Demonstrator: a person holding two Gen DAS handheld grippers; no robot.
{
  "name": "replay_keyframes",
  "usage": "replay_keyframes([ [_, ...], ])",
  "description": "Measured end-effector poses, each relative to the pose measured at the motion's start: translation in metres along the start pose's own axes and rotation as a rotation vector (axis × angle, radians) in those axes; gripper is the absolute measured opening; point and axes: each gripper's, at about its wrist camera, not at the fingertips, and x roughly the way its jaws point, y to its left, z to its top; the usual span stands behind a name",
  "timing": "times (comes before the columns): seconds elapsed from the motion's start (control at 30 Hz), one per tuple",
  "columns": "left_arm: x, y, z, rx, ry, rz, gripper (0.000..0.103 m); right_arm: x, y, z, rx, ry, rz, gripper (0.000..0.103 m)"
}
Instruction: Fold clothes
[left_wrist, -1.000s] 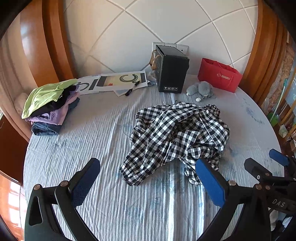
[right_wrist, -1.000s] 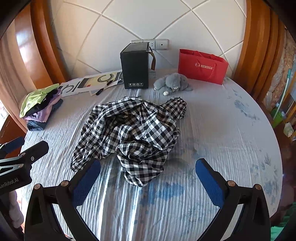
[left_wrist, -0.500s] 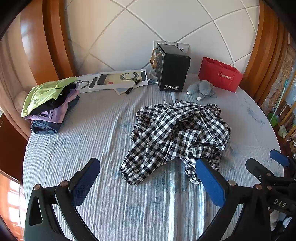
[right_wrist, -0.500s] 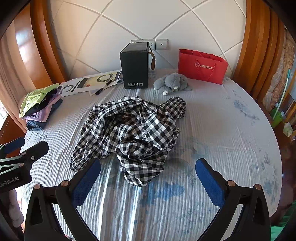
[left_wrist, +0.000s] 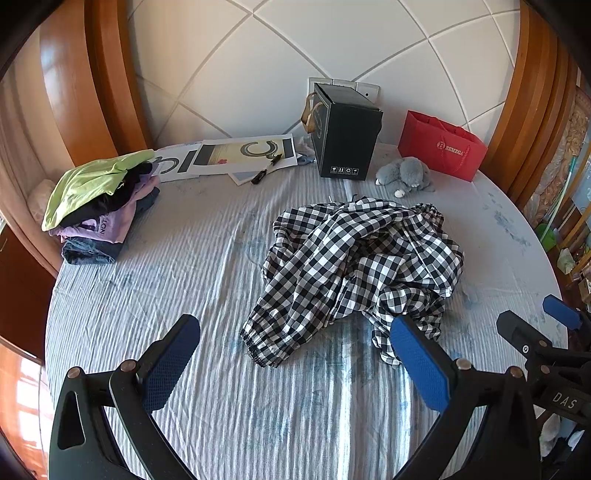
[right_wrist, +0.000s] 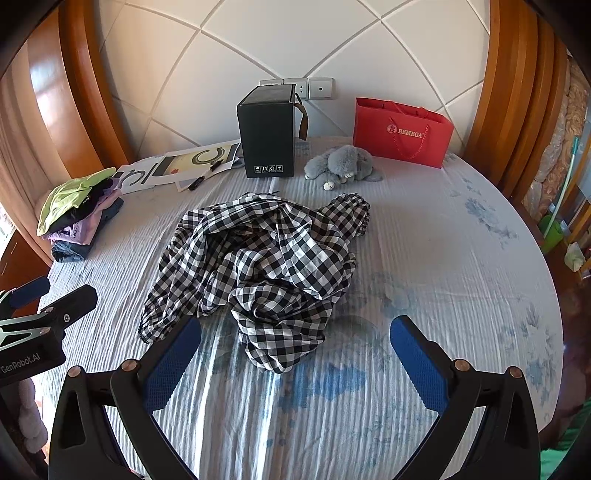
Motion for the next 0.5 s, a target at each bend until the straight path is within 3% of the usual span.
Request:
replay_keyframes([
  [0.5, 0.0098, 0.0032, 0.0015, -0.006, 0.015, -0.006, 0.103, 0.0063, 0.003, 0.0049, -0.026, 0.006, -0.004, 0.103],
])
